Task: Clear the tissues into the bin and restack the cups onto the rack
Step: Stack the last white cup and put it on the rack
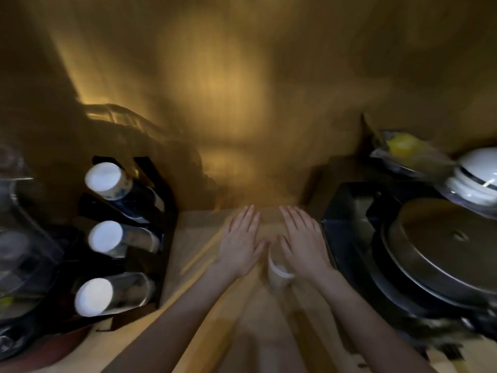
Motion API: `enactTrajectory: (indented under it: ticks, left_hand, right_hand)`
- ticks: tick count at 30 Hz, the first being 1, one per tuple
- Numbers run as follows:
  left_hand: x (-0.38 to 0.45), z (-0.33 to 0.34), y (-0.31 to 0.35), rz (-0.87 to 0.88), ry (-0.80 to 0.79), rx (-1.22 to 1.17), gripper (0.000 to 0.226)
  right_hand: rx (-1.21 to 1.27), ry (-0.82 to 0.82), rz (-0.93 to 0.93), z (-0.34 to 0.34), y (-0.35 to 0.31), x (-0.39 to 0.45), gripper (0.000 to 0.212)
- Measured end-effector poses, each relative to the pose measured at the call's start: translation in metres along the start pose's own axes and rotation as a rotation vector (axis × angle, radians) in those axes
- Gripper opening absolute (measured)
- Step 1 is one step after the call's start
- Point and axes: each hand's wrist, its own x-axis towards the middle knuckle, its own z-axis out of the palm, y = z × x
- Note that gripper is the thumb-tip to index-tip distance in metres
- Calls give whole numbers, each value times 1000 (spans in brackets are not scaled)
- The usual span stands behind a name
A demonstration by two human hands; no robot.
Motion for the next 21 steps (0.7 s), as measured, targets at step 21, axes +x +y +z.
enactTrajectory:
  ticks: [21]
  left_hand:
    - [-15,21,23,-609,-427,-1044,27]
  right_hand:
    - [751,-277,577,35,39,-33,18]
